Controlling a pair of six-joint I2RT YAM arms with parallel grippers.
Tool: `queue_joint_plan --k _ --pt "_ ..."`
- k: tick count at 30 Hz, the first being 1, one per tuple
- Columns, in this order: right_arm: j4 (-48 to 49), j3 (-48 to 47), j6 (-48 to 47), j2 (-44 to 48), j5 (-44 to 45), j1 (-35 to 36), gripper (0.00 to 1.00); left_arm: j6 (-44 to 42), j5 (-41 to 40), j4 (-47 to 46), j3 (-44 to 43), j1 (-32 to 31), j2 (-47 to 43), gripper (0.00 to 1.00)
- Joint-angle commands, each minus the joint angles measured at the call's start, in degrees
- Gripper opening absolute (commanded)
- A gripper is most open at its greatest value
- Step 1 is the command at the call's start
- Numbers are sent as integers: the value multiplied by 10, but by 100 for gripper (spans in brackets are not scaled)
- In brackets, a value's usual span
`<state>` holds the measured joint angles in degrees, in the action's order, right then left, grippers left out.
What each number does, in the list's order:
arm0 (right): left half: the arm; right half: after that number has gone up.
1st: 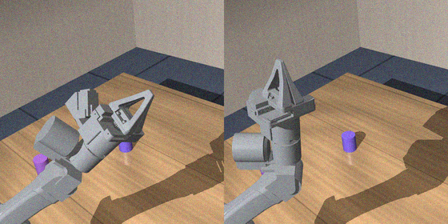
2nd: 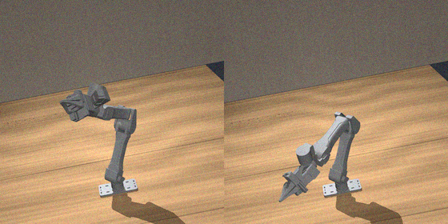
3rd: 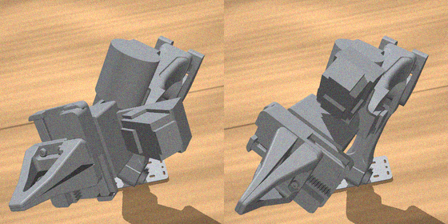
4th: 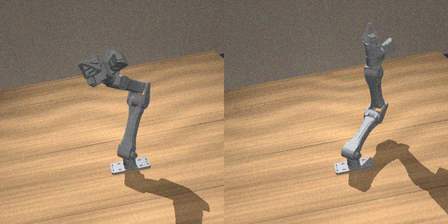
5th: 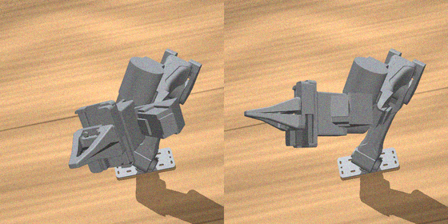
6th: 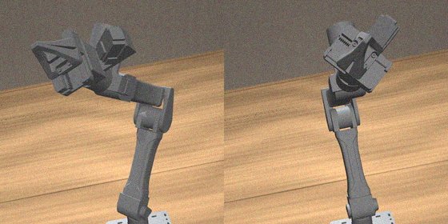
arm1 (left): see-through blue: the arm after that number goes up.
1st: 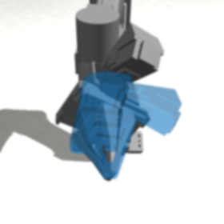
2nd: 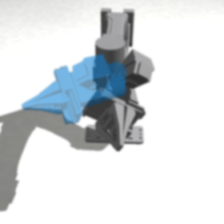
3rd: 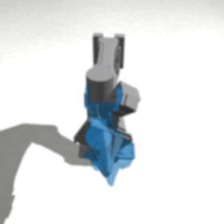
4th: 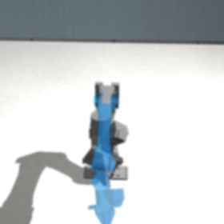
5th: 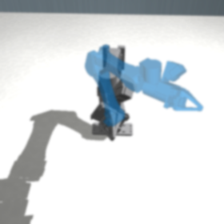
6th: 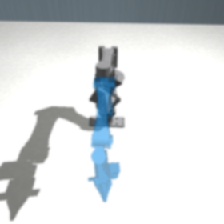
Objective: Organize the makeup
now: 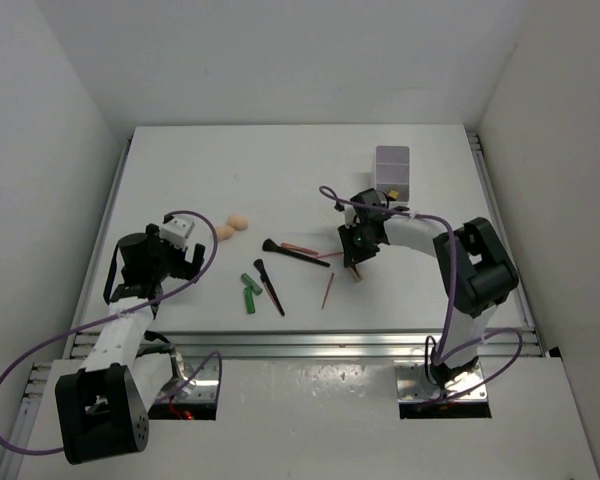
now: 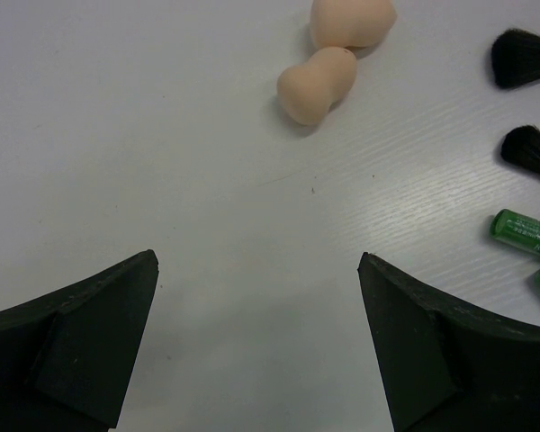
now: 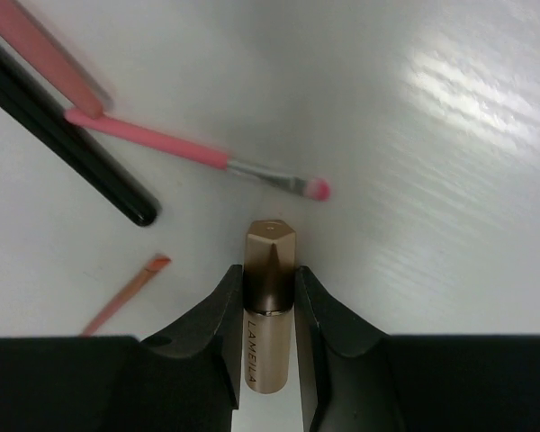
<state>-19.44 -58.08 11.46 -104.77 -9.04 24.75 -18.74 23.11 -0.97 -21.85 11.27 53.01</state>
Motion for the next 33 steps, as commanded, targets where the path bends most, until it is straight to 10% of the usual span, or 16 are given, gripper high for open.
queue_joint_plan --k 1,8,14,20,33 --pt "-14 35 -38 33 20 -7 0 6 10 -18 3 6 -10 100" --pt "95 73 -48 156 -25 -41 0 6 10 -18 3 6 -5 100" --pt "452 167 20 234 89 -98 0 6 15 -18 3 6 -5 100" --pt "758 153 6 113 159 -143 0 -13 37 -12 3 6 -10 100" --pt "861 112 16 -19 136 -169 0 -37 37 16 -8 6 2 100"
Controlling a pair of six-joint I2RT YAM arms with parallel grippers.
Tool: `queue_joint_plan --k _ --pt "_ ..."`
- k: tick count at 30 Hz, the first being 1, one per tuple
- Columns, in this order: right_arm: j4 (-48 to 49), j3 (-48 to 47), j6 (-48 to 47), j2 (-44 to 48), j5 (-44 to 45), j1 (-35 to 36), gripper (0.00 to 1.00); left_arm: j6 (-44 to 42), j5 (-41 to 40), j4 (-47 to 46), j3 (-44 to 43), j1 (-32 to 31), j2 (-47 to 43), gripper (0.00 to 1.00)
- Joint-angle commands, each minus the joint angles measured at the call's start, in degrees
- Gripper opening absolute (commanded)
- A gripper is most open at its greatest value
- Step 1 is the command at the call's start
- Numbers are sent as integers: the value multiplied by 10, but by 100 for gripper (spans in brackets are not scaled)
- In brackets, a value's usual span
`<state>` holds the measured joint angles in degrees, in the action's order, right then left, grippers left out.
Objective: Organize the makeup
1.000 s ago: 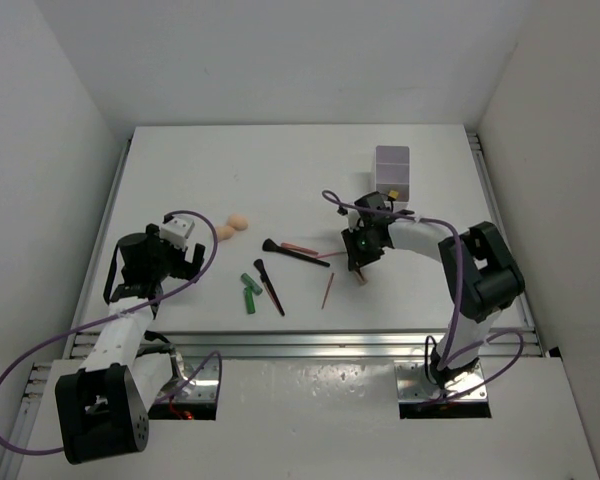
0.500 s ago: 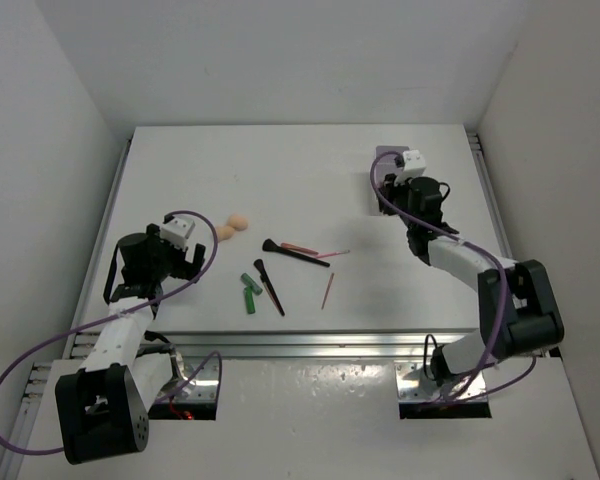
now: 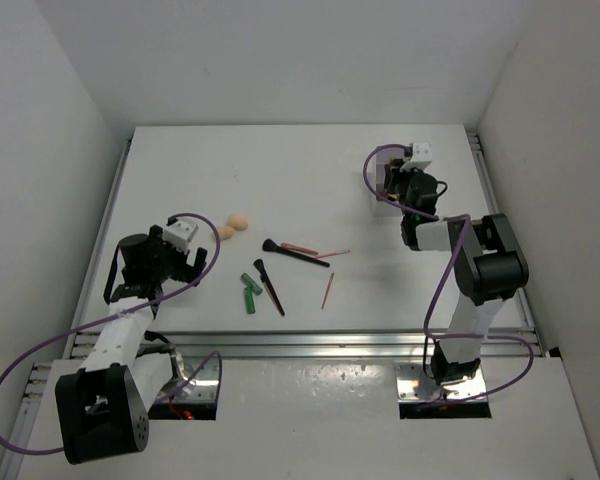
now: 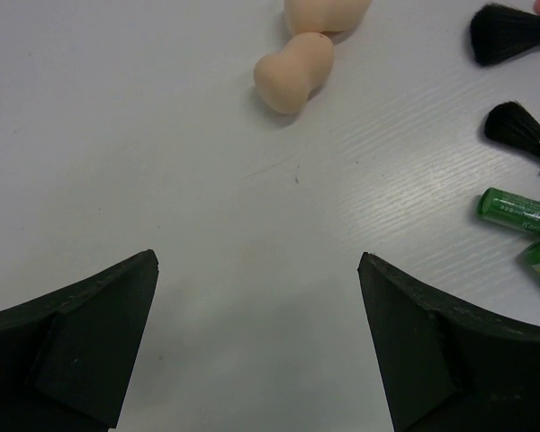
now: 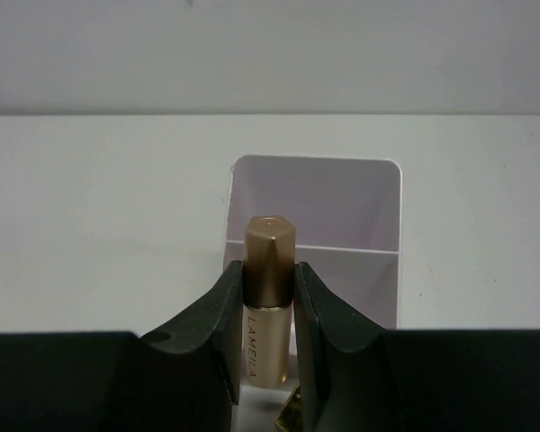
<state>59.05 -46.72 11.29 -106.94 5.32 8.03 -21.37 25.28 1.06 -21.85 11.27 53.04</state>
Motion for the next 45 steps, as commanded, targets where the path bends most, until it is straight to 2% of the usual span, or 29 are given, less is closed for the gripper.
queue_joint_plan --k 1,8,18,24,27,31,39,40,41,42,43,45 --pt "77 6 29 3 -8 -2 0 -10 15 -4 -8 6 1 100" --pt "128 69 57 0 -7 9 0 -21 15 -4 -14 6 12 100" --pt "137 81 55 -16 -3 12 0 -21 21 1 -19 6 17 100" --pt "136 90 44 -2 -1 12 25 -26 21 1 -19 6 17 100" --pt "135 95 30 3 1 12 29 -26 21 1 -19 6 12 100" --pt "135 97 23 8 14 9 41 -26 26 1 -19 6 12 100" --pt "125 92 19 14 20 2 42 -26 31 1 -19 6 1 100" --pt "123 91 19 16 20 2 39 -26 31 1 -19 6 1 100" --pt "113 88 16 16 18 1 29 -26 31 6 -19 6 1 100" --pt "108 82 17 17 15 0 27 -26 31 6 -19 6 1 100" --pt "102 81 20 17 16 1 27 -26 31 6 -19 6 1 100" --pt "106 84 24 25 6 1 36 -26 31 6 -14 6 1 100"
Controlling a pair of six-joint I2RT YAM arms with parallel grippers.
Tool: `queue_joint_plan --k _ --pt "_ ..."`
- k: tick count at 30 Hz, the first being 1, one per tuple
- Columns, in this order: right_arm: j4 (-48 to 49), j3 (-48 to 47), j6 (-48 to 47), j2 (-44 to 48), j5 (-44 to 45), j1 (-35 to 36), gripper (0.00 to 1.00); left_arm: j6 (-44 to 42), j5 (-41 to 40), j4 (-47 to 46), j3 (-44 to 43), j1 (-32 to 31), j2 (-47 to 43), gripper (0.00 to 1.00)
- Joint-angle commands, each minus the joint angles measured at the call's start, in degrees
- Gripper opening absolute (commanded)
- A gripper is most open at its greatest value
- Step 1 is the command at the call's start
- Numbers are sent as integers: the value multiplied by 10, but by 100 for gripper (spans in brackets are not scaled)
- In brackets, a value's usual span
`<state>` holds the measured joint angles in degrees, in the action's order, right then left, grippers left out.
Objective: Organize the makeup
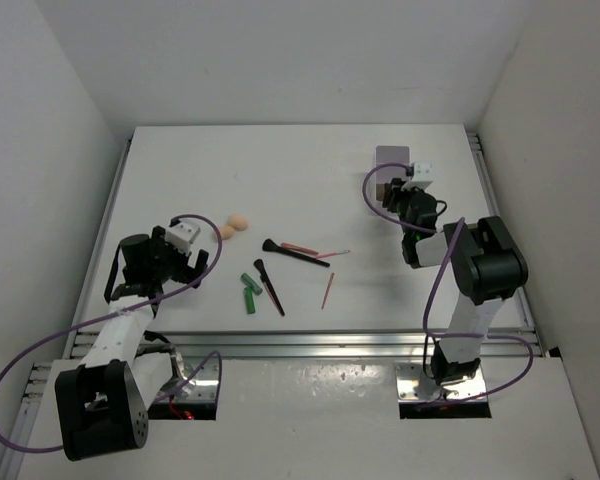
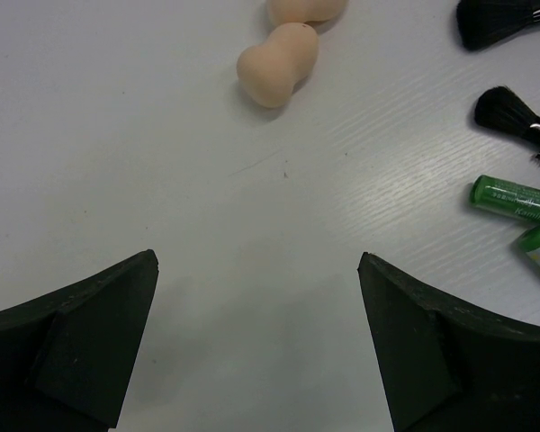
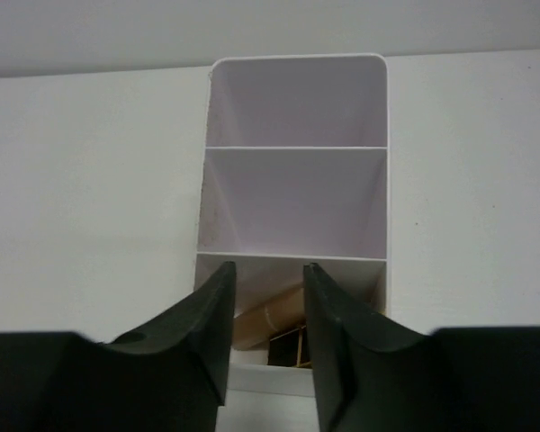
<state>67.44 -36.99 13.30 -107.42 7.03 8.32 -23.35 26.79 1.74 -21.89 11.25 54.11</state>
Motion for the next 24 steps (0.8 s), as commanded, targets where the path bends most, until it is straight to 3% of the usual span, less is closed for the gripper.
queue_joint_plan --k 1,5,6,8,9,10,11,13,16,21,24 --pt "30 -11 8 33 -18 -3 41 -6 16 -1 -13 6 -15 100" --pt "-14 -1 -56 84 -90 15 57 -6 16 -1 -13 6 -15 100" --pt "-105 -5 -74 131 -95 40 64 -12 16 -1 -13 6 -15 100" --pt "-193 -46 -114 177 -133 70 72 -12 16 5 -13 6 -15 100" --pt "-382 -66 -120 194 -153 79 75 -17 16 5 -13 6 -15 100" --pt "-446 -90 -129 197 -192 86 77 -17 21 5 -13 6 -15 100" --pt "-613 -178 -162 194 -213 118 78 -28 35 12 -19 6 -15 100" --pt "-722 -206 -175 179 -199 148 78 -96 76 57 -43 -1 -15 98" --pt "-718 -182 -146 183 -176 165 78 -143 57 85 -68 -25 6 97" --pt "-689 -152 -83 196 -182 166 78 -126 -26 117 -180 -53 101 94" --pt "-723 -164 -86 198 -190 166 78 -212 -51 200 -232 -107 150 95"
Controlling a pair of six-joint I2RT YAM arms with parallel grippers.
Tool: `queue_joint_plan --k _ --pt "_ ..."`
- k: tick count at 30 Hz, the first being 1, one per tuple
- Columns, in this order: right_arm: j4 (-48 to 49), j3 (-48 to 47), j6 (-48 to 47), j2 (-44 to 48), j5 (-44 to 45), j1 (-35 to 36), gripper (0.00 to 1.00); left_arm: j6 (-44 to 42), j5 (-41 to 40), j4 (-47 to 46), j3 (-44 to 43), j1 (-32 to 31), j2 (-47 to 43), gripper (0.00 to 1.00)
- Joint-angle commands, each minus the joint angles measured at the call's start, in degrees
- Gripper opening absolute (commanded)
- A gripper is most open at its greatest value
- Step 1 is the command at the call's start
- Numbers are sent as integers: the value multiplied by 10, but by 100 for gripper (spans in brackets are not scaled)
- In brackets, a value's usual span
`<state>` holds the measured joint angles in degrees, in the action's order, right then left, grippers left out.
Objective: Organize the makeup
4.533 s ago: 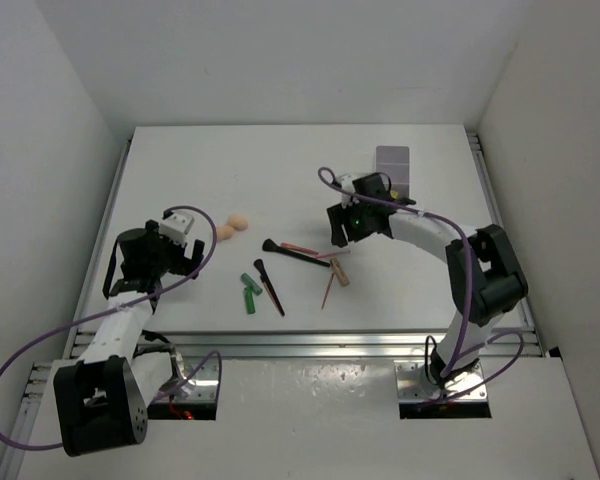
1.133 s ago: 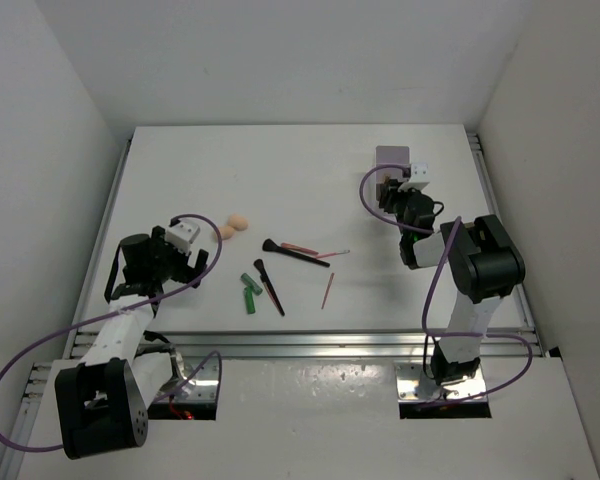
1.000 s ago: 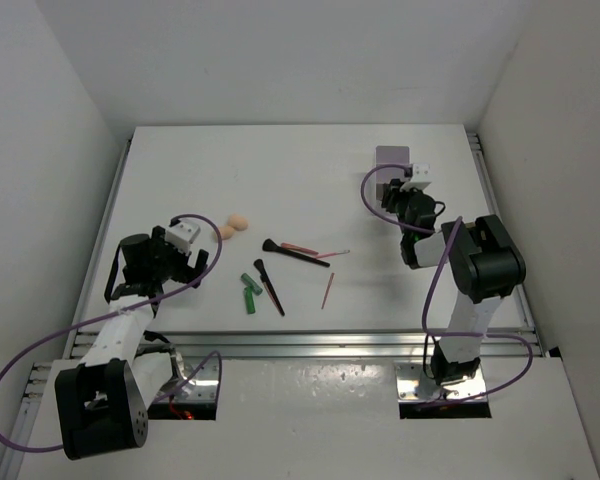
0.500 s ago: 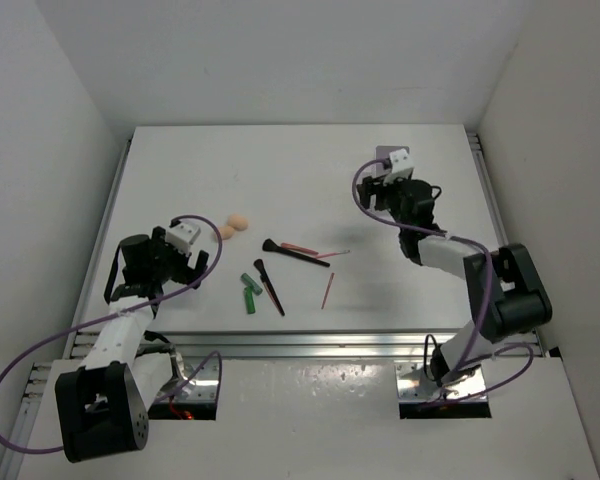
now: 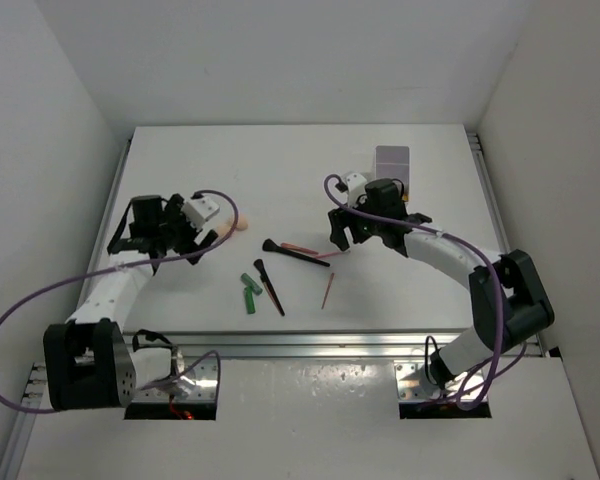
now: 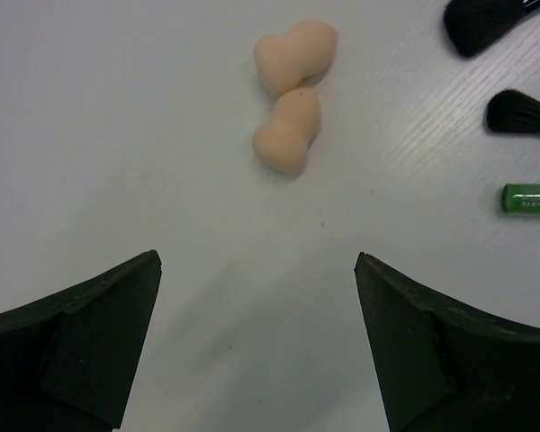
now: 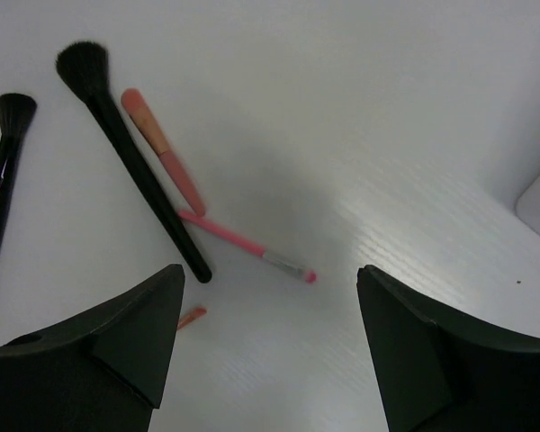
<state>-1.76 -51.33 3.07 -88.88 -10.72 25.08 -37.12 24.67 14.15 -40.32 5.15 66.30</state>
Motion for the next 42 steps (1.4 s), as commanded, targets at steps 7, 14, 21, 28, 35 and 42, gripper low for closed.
queue_joint_plan --k 7,14,21,28,35,42 --pt "-44 20 -5 50 -2 -2 78 -44 -104 165 -219 -85 261 84" --pt "-24 76 -1 86 10 -2 78 -55 -92 132 -242 -91 315 86" --pt "-21 91 8 86 12 -3 78 -42 -94 90 -228 -102 353 82" --pt "-23 86 6 81 12 -3 78 -4 -99 31 -208 -107 358 72" --pt "-29 84 9 77 13 -4 78 7 -99 19 -213 -107 374 63" --pt "-42 85 0 78 26 -4 78 20 -82 47 -213 -107 372 10"
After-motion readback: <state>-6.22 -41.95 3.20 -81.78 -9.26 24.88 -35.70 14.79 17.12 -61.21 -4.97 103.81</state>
